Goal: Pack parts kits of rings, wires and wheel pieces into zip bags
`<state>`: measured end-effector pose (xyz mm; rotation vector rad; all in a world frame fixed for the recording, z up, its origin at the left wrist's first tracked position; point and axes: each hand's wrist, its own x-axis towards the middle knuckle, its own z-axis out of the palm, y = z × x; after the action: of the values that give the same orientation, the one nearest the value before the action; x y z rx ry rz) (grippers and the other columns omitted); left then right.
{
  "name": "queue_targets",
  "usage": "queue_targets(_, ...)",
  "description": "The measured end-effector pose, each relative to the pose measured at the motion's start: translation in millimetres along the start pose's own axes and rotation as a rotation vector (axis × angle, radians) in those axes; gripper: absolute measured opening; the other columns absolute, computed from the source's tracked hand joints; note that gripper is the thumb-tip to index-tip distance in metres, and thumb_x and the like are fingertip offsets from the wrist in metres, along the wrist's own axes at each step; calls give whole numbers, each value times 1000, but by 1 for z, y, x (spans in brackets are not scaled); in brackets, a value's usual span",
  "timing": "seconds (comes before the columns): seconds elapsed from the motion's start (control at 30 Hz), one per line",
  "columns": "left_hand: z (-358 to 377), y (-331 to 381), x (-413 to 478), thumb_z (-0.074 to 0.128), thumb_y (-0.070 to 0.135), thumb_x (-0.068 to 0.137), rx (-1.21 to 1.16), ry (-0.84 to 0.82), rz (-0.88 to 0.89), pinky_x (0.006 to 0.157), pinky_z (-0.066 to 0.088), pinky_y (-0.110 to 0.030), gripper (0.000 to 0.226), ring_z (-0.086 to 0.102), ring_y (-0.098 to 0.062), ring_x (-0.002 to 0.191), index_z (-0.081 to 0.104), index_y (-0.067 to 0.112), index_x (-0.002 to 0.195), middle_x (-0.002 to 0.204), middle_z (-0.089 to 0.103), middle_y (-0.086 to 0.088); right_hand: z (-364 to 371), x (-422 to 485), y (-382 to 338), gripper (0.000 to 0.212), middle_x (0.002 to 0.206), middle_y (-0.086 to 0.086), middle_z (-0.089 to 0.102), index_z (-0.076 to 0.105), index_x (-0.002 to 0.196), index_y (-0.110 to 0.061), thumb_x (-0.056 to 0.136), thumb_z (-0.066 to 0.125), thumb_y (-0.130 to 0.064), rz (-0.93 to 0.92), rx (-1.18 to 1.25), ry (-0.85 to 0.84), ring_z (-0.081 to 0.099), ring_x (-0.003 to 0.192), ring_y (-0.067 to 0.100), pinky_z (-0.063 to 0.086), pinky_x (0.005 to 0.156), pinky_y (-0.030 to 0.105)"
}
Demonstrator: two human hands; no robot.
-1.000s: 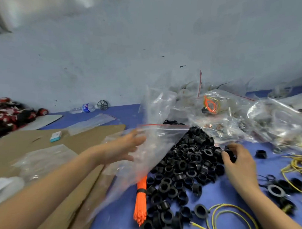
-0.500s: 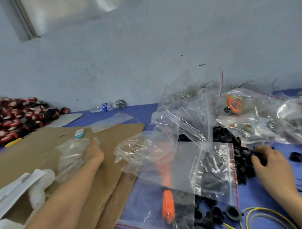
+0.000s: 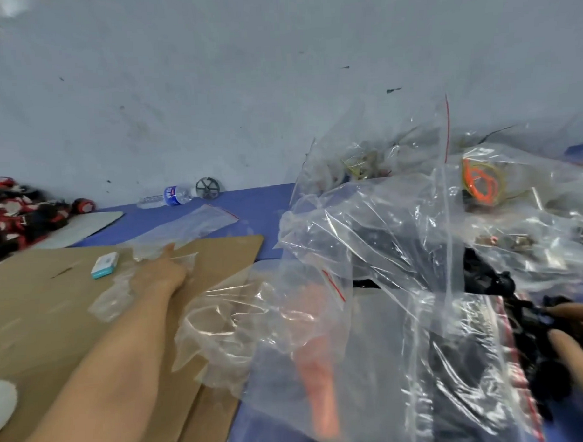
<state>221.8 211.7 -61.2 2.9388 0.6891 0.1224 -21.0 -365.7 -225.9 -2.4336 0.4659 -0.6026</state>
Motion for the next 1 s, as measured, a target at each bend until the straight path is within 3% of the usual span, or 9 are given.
queue_targets(0.07, 3, 3, 8, 48, 33, 93, 33, 25, -20, 99, 41, -43, 53, 49, -35, 125, 39, 29, 145, 138, 51, -17, 3, -9, -10, 56, 113, -21, 58, 54, 113, -45, 72, 40, -81, 79, 109, -17, 56, 109, 11, 42, 95, 36)
queue_targets(0.13, 5, 5, 13, 52, 28, 90, 43, 17, -34, 90, 45, -41, 39, 57, -33, 112, 59, 15, 126, 124, 60, -15, -5, -18, -35, 52, 112, -19, 59, 55, 112, -44, 73, 42, -77, 129, 175, 25, 58, 108, 12, 43, 93, 37)
queue_targets(0.2, 4, 7, 15, 55, 25, 87, 42, -3, -29, 86, 46, -39, 35, 58, -33, 108, 61, 10, 118, 121, 62, -15, -19, -25, -68, 41, 109, -13, 60, 55, 109, -44, 73, 49, -62, 111, 192, 71, 59, 105, 15, 43, 92, 39)
queue_targets(0.33, 1, 8, 13, 55, 18, 84, 41, 44, 51, 85, 45, -38, 41, 56, -35, 110, 57, 19, 125, 120, 61, -16, -40, -27, -120, 25, 99, 4, 61, 56, 95, -43, 76, 63, -28, 22, 193, 160, 58, 97, 27, 44, 83, 35)
queue_targets(0.5, 6, 13, -6, 47, 32, 94, 79, 85, 163, 94, 45, -44, 44, 54, -37, 117, 47, 39, 138, 132, 53, -16, -49, -29, -143, 30, 90, 22, 59, 65, 91, -8, 70, 71, 13, 49, 139, 200, 57, 89, 42, 36, 78, 15)
queue_targets(0.63, 7, 24, -33, 46, 41, 96, 44, 18, 152, 101, 39, -49, 65, 43, -44, 128, 14, 35, 153, 152, 26, -23, -54, -29, -149, 26, 93, 23, 60, 66, 92, -5, 72, 68, 12, 40, 146, 175, 57, 92, 41, 44, 83, 42)
queue_targets(0.73, 3, 23, -46, 38, 51, 97, -114, 33, -10, 105, 34, -50, 78, 43, -45, 129, -3, 19, 155, 147, 37, -27, -56, -31, -150, 25, 96, 19, 60, 65, 93, -9, 76, 66, 8, 35, 166, 146, 57, 93, 36, 43, 86, 47)
queue_targets(0.87, -8, 18, -61, 47, 41, 97, -91, -27, -41, 96, 42, -41, 48, 54, -36, 119, 54, 7, 131, 135, 55, -18, -54, -31, -144, 22, 98, 17, 61, 66, 96, -7, 78, 64, 6, 26, 163, 154, 58, 92, 33, 43, 84, 43)
queue_targets(1.0, -12, 19, -77, 41, 21, 101, 35, -32, -47, 103, 39, -42, 37, 49, -34, 127, 53, 7, 132, 139, 51, -17, -51, -29, -143, 19, 99, 21, 61, 67, 94, -2, 79, 61, 6, 14, 124, 148, 58, 93, 37, 41, 81, 38)
